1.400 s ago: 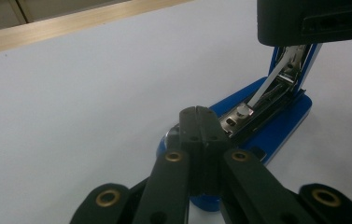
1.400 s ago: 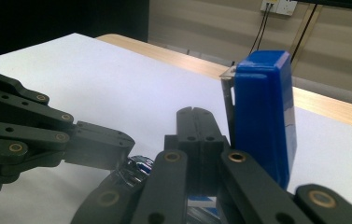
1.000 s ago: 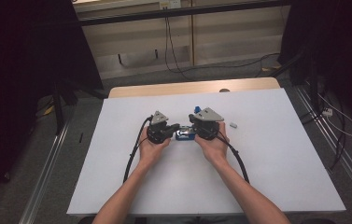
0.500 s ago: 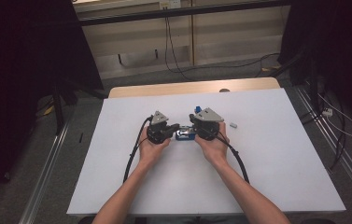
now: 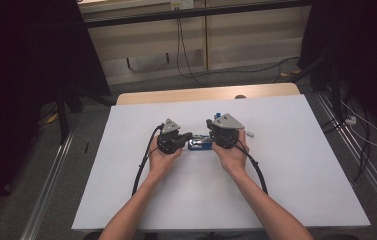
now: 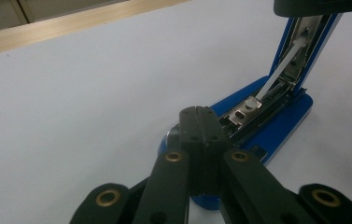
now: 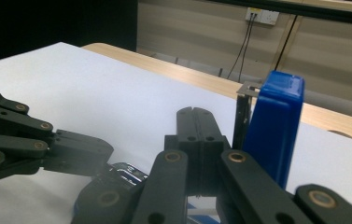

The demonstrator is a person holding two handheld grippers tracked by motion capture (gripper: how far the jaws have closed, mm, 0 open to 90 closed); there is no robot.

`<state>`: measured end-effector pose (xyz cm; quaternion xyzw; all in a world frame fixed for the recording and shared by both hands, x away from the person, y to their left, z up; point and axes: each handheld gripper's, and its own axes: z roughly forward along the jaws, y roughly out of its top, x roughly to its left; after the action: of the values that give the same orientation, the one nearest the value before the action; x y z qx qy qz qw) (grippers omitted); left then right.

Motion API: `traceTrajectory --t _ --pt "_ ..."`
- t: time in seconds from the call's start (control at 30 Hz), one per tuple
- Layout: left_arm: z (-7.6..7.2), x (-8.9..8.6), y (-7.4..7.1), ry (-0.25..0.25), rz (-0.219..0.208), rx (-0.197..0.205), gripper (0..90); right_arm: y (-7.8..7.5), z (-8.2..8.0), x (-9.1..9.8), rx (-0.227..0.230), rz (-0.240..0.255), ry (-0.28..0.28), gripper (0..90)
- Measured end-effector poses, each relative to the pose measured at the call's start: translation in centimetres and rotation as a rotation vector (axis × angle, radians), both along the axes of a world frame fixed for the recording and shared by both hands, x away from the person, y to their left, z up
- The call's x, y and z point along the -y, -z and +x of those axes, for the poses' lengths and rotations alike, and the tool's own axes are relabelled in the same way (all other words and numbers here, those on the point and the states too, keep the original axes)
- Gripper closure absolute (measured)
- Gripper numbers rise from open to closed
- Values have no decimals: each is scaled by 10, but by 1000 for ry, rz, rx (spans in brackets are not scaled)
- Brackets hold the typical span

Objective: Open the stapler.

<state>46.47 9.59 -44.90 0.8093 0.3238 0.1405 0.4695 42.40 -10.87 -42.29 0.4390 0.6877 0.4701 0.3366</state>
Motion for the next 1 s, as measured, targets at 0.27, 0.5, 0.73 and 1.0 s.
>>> traceTrajectory --t 0.27,0.5,0.73,1.0 --pt "0 0 0 0 0 -2 900 -1 -1 3 1 2 7 900" --pt "-1 0 0 -3 3 -5 900 -3 -2 10 5 10 17 900" --pt "-1 0 0 -6 4 -5 900 -5 -2 17 14 -7 29 900" --pt "-1 1 0 -10 0 -6 900 -5 -3 20 13 -6 21 900"
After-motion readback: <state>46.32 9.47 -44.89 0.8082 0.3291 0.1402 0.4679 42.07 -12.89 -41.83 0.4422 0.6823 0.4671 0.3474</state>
